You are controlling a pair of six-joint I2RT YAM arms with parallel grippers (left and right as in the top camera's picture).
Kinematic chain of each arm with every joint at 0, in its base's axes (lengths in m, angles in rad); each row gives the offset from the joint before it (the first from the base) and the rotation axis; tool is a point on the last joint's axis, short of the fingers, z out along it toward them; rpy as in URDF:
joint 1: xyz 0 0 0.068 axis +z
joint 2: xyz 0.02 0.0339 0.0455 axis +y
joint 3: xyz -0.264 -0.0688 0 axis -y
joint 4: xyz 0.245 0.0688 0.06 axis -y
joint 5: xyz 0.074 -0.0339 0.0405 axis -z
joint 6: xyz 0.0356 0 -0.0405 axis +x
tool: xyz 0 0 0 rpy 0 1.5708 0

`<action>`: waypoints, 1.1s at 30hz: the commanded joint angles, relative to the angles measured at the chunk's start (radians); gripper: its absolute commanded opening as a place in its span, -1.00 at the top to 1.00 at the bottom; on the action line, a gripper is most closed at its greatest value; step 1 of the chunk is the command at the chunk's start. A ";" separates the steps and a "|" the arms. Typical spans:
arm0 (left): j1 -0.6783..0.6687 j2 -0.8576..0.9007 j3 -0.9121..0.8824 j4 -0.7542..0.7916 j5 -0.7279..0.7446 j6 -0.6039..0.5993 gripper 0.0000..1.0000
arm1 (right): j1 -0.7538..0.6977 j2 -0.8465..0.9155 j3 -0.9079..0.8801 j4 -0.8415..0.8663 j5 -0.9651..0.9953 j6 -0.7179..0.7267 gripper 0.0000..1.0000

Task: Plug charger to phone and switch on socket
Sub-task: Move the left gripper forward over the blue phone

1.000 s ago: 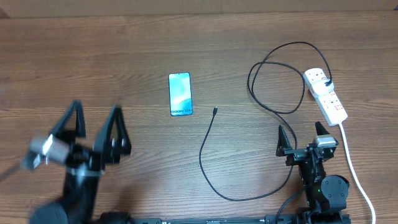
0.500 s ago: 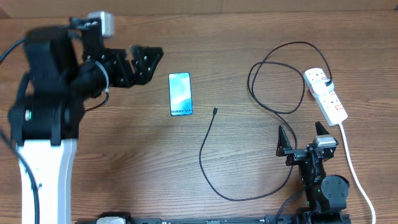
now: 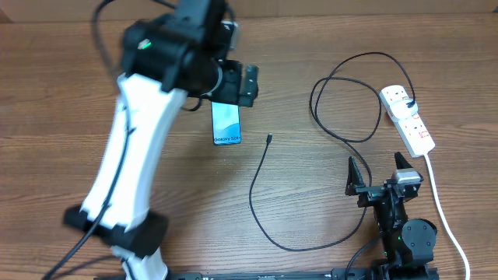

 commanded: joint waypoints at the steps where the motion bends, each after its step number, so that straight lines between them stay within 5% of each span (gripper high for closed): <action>1: -0.030 0.122 0.049 -0.032 -0.064 0.000 -1.00 | 0.003 -0.009 -0.010 0.006 0.008 -0.002 -1.00; 13: -0.061 0.319 0.048 0.066 0.010 -0.150 -1.00 | 0.003 -0.009 -0.010 0.006 0.008 -0.002 -1.00; 19: -0.034 0.367 0.045 0.047 -0.208 -0.491 -1.00 | 0.003 -0.009 -0.010 0.006 0.008 -0.002 -1.00; 33: -0.001 0.479 0.041 0.106 -0.116 -0.297 -1.00 | 0.003 -0.009 -0.010 0.006 0.009 -0.002 -1.00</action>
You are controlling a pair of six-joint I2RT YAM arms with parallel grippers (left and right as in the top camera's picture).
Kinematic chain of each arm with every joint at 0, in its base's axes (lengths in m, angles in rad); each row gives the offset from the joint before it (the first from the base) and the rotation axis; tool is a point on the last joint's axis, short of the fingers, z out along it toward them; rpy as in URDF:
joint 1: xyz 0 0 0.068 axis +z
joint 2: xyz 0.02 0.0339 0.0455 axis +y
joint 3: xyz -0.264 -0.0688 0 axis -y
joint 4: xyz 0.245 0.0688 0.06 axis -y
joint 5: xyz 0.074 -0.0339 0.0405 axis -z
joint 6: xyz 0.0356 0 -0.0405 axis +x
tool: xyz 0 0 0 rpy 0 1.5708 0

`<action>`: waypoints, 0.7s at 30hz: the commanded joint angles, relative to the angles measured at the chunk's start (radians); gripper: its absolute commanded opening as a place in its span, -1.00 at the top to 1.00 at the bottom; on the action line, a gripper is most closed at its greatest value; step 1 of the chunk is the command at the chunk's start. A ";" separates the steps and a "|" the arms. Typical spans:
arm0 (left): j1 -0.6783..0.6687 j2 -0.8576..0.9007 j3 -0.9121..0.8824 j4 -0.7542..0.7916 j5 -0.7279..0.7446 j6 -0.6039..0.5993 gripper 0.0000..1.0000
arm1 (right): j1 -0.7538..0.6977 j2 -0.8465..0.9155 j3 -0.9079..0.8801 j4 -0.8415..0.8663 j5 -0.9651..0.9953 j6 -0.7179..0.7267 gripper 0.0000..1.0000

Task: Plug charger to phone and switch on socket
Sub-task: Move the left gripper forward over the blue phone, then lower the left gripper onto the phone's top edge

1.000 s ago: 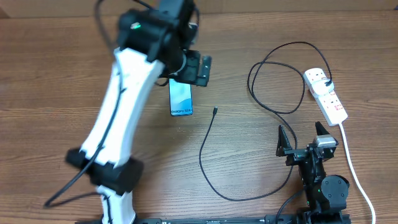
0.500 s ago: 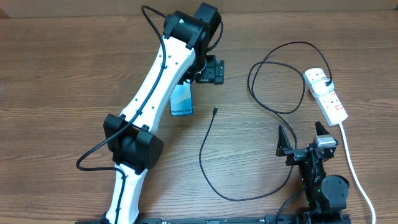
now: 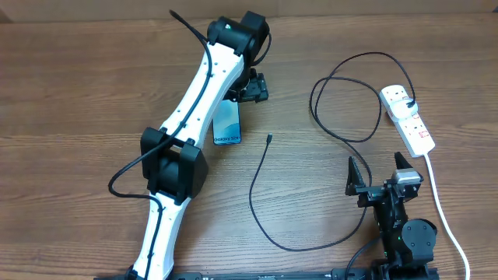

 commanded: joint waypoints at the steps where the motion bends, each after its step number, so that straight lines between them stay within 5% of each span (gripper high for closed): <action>1: 0.023 0.032 0.017 0.024 0.083 0.090 -0.99 | 0.003 -0.009 -0.010 0.005 0.008 -0.002 -1.00; 21: 0.080 0.052 0.005 0.062 0.106 0.098 -0.99 | 0.003 -0.009 -0.010 0.005 0.008 -0.002 -1.00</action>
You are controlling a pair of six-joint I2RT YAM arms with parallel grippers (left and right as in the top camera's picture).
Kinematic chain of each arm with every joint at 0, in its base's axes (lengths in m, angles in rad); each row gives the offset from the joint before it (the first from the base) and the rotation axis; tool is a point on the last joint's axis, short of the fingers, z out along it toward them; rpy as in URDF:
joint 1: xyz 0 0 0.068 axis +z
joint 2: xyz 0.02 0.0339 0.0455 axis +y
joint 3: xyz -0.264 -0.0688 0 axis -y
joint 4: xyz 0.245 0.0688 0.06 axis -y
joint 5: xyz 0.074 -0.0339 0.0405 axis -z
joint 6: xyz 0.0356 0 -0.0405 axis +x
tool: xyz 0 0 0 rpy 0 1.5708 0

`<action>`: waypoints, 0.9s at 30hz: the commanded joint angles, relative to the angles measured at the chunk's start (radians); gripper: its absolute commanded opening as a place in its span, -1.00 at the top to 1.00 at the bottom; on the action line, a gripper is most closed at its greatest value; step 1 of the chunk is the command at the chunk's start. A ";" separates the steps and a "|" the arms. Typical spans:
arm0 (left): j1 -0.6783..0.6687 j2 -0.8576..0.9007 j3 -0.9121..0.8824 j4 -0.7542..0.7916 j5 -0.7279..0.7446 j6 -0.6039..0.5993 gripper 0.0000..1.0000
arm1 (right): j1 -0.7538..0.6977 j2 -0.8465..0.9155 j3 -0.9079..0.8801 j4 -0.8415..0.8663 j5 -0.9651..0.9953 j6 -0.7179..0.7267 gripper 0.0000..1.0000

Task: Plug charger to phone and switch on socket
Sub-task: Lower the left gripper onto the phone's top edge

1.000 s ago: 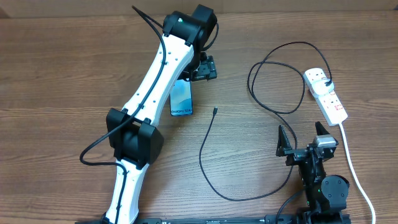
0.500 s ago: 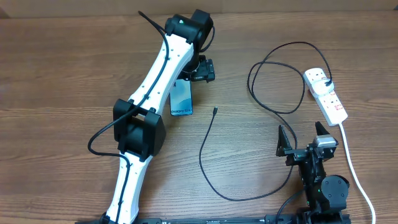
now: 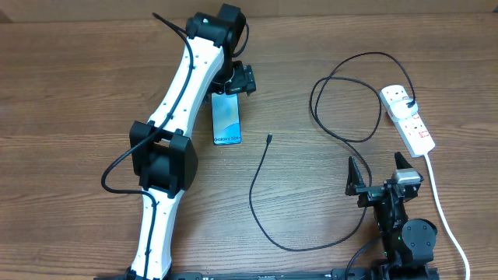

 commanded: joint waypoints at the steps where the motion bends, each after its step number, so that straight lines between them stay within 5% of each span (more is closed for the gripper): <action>1: -0.016 0.024 0.005 -0.004 0.008 0.032 -0.99 | 0.003 -0.009 -0.010 0.006 0.008 -0.001 -1.00; 27: -0.010 0.024 -0.042 0.041 -0.034 0.061 -0.99 | 0.003 -0.009 -0.010 0.006 0.008 -0.001 -1.00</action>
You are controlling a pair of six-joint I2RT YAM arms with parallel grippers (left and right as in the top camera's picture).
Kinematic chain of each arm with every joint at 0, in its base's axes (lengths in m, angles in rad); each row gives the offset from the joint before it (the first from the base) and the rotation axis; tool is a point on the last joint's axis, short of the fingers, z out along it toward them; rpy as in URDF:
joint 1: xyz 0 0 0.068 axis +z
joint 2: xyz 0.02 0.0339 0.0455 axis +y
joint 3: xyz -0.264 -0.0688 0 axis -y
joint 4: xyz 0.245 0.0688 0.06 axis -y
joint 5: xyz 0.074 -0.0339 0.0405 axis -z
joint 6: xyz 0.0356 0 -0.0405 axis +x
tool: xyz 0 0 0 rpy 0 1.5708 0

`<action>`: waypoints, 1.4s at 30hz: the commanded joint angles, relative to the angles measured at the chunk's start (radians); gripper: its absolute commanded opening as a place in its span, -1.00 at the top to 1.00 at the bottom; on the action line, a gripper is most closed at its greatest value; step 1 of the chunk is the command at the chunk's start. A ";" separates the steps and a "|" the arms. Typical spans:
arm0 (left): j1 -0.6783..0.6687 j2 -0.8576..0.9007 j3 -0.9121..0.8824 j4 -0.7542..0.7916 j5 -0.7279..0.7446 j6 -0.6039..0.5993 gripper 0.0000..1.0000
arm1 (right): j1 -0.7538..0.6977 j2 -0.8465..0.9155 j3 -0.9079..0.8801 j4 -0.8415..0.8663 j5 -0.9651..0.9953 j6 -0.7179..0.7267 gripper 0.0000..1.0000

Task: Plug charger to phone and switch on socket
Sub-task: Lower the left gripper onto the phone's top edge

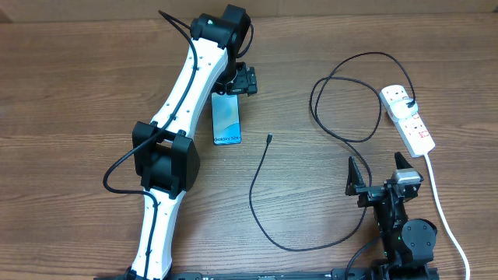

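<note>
A phone (226, 120) with a light blue screen lies flat on the wooden table, its long side running toward me. My left gripper (241, 81) sits low at the phone's far end, and its dark fingers hide that edge, so their gap cannot be read. The black charger cable (257, 180) curves across the table, with its small plug tip (268, 139) lying free to the right of the phone. A white power strip (409, 119) at the right has the charger plugged in at its far end. My right gripper (381, 173) stands open near the front edge, holding nothing.
The cable makes a large loop (346, 97) between the phone and the power strip. The strip's white lead (443, 210) runs down the right side past the right arm. The left arm (183, 148) stretches diagonally across the left half of the table.
My left gripper has shifted slightly to the right at the phone's far end. The phone, cable, power strip and right arm are where they were.
The left arm was first raised high over the phone's far end. Then it was stretched out low, with the gripper just right of the phone's top corner. After that the gripper sat at the phone's top edge, where it still is. Nothing else has moved.
</note>
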 commanded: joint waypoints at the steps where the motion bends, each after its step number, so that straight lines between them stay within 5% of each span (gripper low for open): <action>1: 0.002 0.024 -0.046 0.016 0.014 -0.007 -0.99 | 0.003 -0.009 -0.010 0.006 0.008 -0.001 -0.99; 42: 0.022 0.024 -0.281 0.206 0.011 0.084 -1.00 | 0.003 -0.009 -0.010 0.006 0.008 -0.001 -1.00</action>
